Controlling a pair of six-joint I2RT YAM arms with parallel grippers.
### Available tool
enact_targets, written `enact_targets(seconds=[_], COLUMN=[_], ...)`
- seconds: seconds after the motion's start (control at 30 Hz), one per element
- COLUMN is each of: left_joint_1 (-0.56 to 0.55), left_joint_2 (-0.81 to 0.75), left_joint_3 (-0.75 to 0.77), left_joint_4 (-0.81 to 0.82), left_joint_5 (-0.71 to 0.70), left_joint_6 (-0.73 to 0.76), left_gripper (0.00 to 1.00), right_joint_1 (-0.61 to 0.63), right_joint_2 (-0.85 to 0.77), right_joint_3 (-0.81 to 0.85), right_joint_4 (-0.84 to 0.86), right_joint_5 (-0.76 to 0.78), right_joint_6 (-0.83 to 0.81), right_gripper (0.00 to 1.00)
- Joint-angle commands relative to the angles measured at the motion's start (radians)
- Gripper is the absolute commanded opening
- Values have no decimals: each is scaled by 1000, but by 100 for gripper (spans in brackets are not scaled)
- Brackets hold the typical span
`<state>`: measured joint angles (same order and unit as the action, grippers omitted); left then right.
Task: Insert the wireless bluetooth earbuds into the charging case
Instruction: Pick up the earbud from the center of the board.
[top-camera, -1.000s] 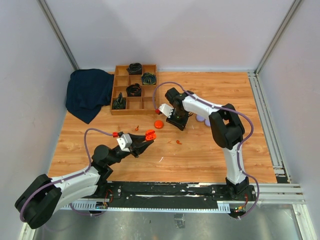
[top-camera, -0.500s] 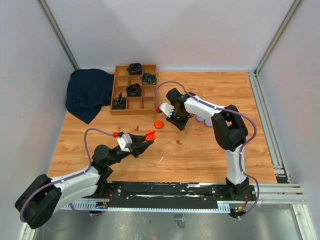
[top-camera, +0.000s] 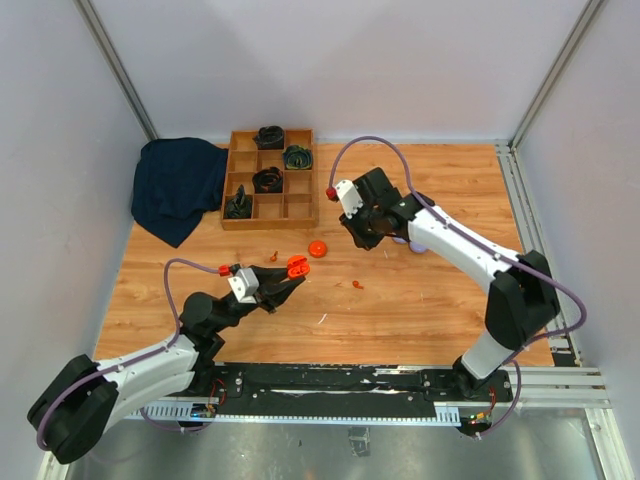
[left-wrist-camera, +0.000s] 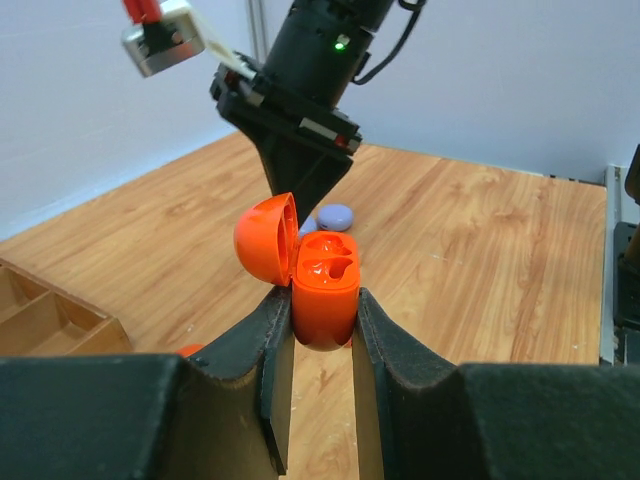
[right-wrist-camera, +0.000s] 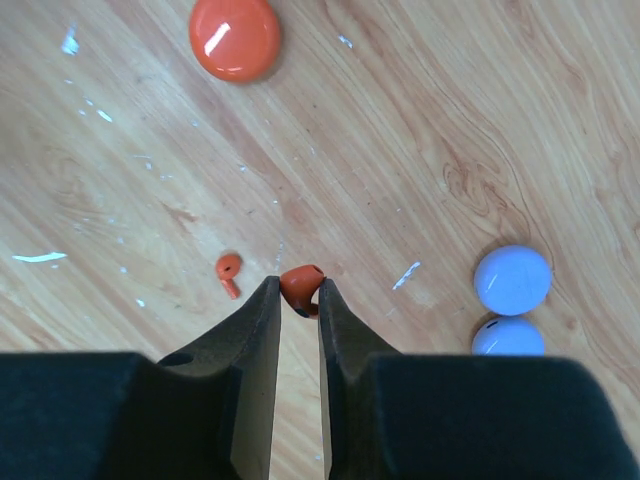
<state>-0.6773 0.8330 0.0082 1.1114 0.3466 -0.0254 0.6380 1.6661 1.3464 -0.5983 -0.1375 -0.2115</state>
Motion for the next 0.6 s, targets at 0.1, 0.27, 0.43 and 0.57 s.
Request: enact_targets(seconds=[0.1,0.27,0.43,0.57], left_joint_1=[-7,-7,-7,-7], left_joint_2=[-37,-36,-32,-27], left_joint_3=[-105,-121,-139,-143], left_joint_4=[94,131,178,196], left_joint_5=[-35,-40,-66,-63], left_joint_6=[39,55,51,53], left_gripper=[0,0,1,0], right_joint_1=[75,117,175,238], right_joint_2=[-189,-332,-426,-480], right_joint_3=[-101,-190,-232,-265], right_joint_4=[133,258,327,401], right_joint_5=[29,3,27,35], right_joint_6=[221,359,445,512], right_gripper=[15,15,16,16])
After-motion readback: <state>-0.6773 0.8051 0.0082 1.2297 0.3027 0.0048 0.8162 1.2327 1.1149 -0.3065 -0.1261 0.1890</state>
